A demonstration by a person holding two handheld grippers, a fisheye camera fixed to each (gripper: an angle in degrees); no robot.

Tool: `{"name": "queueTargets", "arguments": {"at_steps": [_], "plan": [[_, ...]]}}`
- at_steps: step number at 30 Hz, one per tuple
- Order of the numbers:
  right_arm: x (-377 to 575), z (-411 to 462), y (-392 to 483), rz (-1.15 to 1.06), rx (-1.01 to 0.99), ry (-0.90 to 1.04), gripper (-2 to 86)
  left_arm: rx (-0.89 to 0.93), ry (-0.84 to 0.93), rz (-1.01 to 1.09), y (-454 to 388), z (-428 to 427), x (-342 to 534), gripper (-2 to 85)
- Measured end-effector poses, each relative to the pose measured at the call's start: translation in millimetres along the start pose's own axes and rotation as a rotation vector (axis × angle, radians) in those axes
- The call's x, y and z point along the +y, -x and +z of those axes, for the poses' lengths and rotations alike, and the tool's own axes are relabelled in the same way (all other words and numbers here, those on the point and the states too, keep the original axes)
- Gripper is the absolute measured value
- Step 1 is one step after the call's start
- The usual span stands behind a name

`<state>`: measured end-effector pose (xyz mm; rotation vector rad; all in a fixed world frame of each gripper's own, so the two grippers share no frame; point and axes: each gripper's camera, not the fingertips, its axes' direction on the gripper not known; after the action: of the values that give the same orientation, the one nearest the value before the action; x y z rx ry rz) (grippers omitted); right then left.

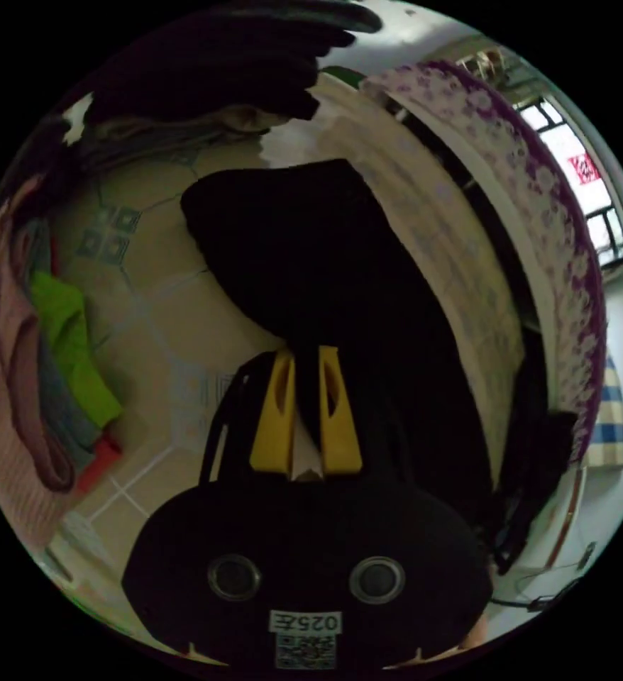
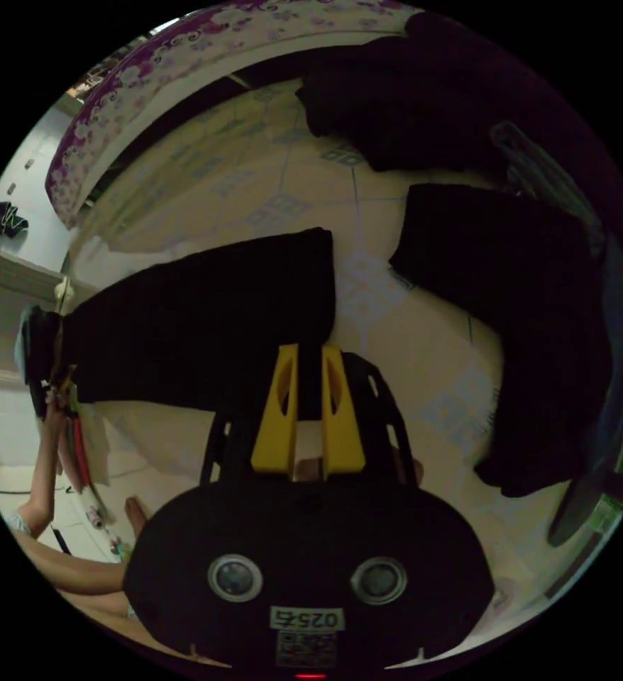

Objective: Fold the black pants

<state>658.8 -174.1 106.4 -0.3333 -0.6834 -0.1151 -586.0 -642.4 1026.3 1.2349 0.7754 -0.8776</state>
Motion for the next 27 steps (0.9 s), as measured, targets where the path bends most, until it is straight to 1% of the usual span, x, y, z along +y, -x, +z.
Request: {"name": "queueTargets", "arguments": {"at_steps": [2, 5, 7, 8, 9, 10, 11, 12, 13, 14, 15, 16, 17, 18, 19, 20, 22, 23, 25, 27], "plan": [[5, -14, 4, -0.059, 0.011, 0.023, 4.9, -0.043, 0.03, 0.071, -9, -6, 9, 0.8], [24, -62, -2, -0.059, -0.003, -0.005, 4.9, 0.005, 0.108, 0.081, -3, -31, 43, 0.8], [36, -80, -5, -0.116, 0.032, 0.016, 5.1, -0.019, 0.142, 0.135, 0, -37, 83, 1.6], [37, -76, -6, -0.13, 0.049, 0.032, 5.2, -0.041, 0.148, 0.154, 1, -33, 95, 2.0], [40, -60, -10, -0.151, 0.074, 0.093, 5.7, -0.095, 0.158, 0.212, 1, -20, 117, 3.1], [42, -35, -17, -0.143, 0.087, 0.187, 6.1, -0.108, 0.116, 0.227, 3, -18, 137, 4.3], [43, -23, -22, -0.124, 0.084, 0.235, 6.3, -0.102, 0.099, 0.21, 4, -21, 144, 5.0], [46, -5, -31, -0.111, 0.051, 0.285, 6.7, -0.133, 0.096, 0.17, 3, -29, 156, 6.5], [45, -8, -41, -0.055, -0.017, 0.237, 7.3, -0.186, 0.058, 0.163, -5, -43, 167, 5.2], [43, -11, -46, -0.026, -0.054, 0.228, 8.6, -0.215, 0.022, 0.181, -13, -53, 173, 4.5], [40, -17, -52, 0.018, -0.075, 0.208, 11.2, -0.233, -0.057, 0.294, -40, -73, 185, 4.1], [37, -31, -50, 0.027, -0.076, 0.144, 11.4, -0.176, -0.117, 0.492, -79, -87, 196, 4.0], [36, -41, -44, -0.004, -0.079, 0.092, 11.5, -0.127, -0.127, 0.615, -101, -91, 201, 3.9], [33, -59, -25, -0.09, -0.058, -0.012, 11.1, -0.024, -0.095, 0.867, -151, -90, 210, 4.0], [27, -71, 2, -0.207, -0.054, -0.083, 10.9, 0.053, -0.019, 1.06, -199, -80, 216, 4.2], [23, -72, 16, -0.276, -0.059, -0.084, 10.9, 0.073, 0.016, 1.138, -223, -72, 219, 4.2], [-1, -54, 75, -0.56, -0.066, 0.035, 12.9, 0.136, 0.138, 1.449, -306, -26, 232, 4.3], [-7, -47, 87, -0.616, -0.062, 0.067, 13.0, 0.136, 0.164, 1.524, -323, -12, 236, 4.3], [-20, -20, 120, -0.809, 0.017, 0.133, 12.4, 0.04, 0.32, 1.733, -376, 49, 246, 4.6], [-27, -4, 131, -0.891, 0.096, 0.163, 11.7, -0.041, 0.397, 1.847, -400, 84, 256, 4.5]]}}
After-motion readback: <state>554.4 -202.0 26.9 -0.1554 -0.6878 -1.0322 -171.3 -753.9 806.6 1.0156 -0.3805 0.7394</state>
